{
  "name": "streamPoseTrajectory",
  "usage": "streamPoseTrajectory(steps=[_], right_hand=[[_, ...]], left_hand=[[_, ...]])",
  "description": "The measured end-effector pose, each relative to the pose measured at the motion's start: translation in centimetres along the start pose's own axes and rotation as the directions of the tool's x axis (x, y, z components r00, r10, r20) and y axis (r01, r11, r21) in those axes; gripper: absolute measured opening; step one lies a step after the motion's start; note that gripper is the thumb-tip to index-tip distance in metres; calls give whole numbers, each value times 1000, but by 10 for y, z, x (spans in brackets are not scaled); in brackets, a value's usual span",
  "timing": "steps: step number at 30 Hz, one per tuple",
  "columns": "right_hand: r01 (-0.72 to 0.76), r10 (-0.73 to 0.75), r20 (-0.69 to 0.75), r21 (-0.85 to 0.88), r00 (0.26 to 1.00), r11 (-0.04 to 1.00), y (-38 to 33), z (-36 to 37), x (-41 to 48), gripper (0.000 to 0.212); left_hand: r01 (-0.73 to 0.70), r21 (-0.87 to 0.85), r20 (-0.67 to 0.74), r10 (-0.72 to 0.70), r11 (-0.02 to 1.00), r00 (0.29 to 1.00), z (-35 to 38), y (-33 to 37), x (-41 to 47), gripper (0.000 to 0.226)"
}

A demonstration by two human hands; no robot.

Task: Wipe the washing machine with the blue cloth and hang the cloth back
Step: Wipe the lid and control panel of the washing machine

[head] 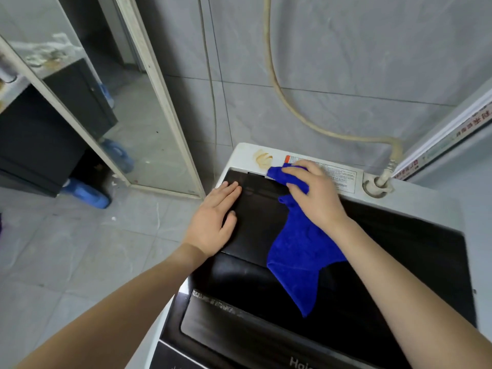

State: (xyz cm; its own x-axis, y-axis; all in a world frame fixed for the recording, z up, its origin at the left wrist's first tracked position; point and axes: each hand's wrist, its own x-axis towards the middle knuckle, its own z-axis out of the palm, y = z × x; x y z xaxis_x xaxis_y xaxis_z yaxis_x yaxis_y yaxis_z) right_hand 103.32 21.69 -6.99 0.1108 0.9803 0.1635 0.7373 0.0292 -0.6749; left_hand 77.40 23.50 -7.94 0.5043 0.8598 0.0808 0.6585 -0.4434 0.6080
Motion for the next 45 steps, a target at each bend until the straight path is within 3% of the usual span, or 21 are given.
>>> streamPoseTrajectory(steps=[3,5,9,12,18,25,27,32,39,41,45], right_hand=[[-135,122,-167,-65,978,989,22,-15,7,35],[-187,169,-196,-78,966,979,13,-1,32,35],[-46,45,-39,-13,998,999,-35,38,58,36],[38,-38,40,21,998,999,-30,30,39,34],[-136,128,-131,-56,983,989,0,18,44,34],[47,-50,69,48,996,998,-44,43,54,35],[50,-51,47,23,998,998,-26,28,37,34],[-109,104,-120,-36,987,993,-11,29,52,33],[122,-131,148,69,980,990,-58,61,82,34],[136,-146,160,68,976,988,-41,45,69,33],[34,-35,56,20,998,999,-9,24,65,33]], left_hand=[[4,-9,-15,-4,1000,1000,2,-1,2,55],[7,-11,-18,-7,1000,1000,1,-2,2,55],[15,-21,2,-15,1000,1000,-4,1,0,55],[11,-38,12,-11,999,1000,-4,3,-1,55],[40,-85,-37,-43,996,998,1,-2,2,54],[117,-119,-44,-123,986,991,-4,3,-5,54],[118,-122,-60,-126,985,990,-3,2,-5,53],[126,-130,-94,-139,983,986,0,2,-2,51],[125,-128,-63,-134,984,989,-5,7,-6,54],[127,-134,-67,-136,983,988,-6,6,-5,53],[120,-154,-86,-135,981,987,-3,3,-3,50]])
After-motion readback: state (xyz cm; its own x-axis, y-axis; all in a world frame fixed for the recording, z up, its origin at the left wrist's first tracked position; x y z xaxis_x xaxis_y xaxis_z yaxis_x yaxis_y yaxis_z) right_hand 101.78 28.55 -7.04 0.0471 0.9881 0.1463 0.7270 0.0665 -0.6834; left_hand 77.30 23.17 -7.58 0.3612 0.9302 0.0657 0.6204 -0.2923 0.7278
